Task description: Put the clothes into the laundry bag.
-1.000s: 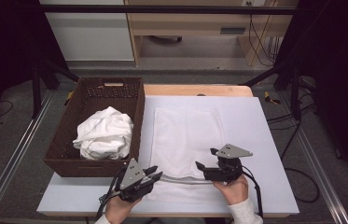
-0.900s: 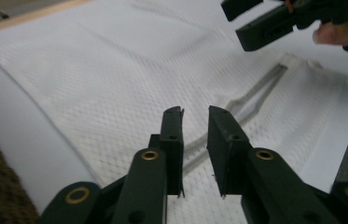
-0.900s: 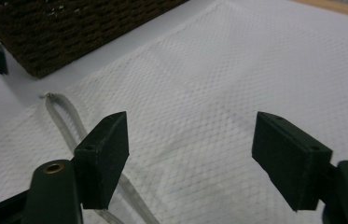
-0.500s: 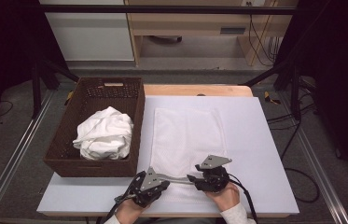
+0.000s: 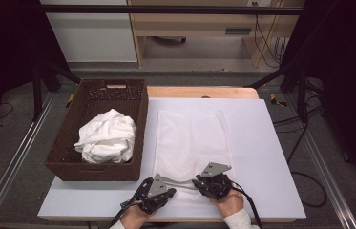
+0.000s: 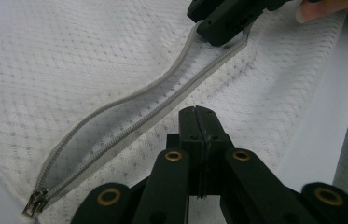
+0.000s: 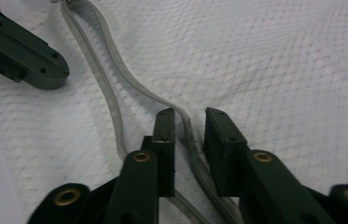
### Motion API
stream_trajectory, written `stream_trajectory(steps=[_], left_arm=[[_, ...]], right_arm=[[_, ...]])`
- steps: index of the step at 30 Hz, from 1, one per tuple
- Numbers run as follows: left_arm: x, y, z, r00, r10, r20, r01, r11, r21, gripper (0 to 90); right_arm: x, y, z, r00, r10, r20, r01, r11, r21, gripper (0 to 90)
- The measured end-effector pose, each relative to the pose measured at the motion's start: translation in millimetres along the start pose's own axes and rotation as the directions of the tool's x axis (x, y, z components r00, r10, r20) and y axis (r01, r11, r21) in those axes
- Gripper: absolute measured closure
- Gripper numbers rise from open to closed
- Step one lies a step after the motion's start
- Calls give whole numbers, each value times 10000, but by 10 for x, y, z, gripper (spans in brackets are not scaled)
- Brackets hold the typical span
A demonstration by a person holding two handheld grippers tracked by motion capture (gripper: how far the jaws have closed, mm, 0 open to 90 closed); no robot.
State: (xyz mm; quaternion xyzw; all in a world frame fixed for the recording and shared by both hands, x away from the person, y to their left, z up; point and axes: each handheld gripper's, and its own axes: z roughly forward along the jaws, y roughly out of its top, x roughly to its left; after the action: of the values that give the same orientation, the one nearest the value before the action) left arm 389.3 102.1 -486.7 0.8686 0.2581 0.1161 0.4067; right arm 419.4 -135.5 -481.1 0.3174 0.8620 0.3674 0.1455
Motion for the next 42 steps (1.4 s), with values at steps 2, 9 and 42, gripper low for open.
stream_trajectory(steps=[2,9,42], left_arm=[[-6,17,-5,10000,-3,-48,3,10000,51,886],[63,393,-115,9858,844,-1450,-929,9943,-528,511],[167,550,137,9876,-82,-1568,-83,9945,-1040,745]], right_arm=[[-12,6,5,9999,-67,80,67,10000,5,817],[-141,82,-29,9984,571,-24,-571,9983,-105,885],[-212,152,-125,9904,752,1160,-719,9969,-325,835]])
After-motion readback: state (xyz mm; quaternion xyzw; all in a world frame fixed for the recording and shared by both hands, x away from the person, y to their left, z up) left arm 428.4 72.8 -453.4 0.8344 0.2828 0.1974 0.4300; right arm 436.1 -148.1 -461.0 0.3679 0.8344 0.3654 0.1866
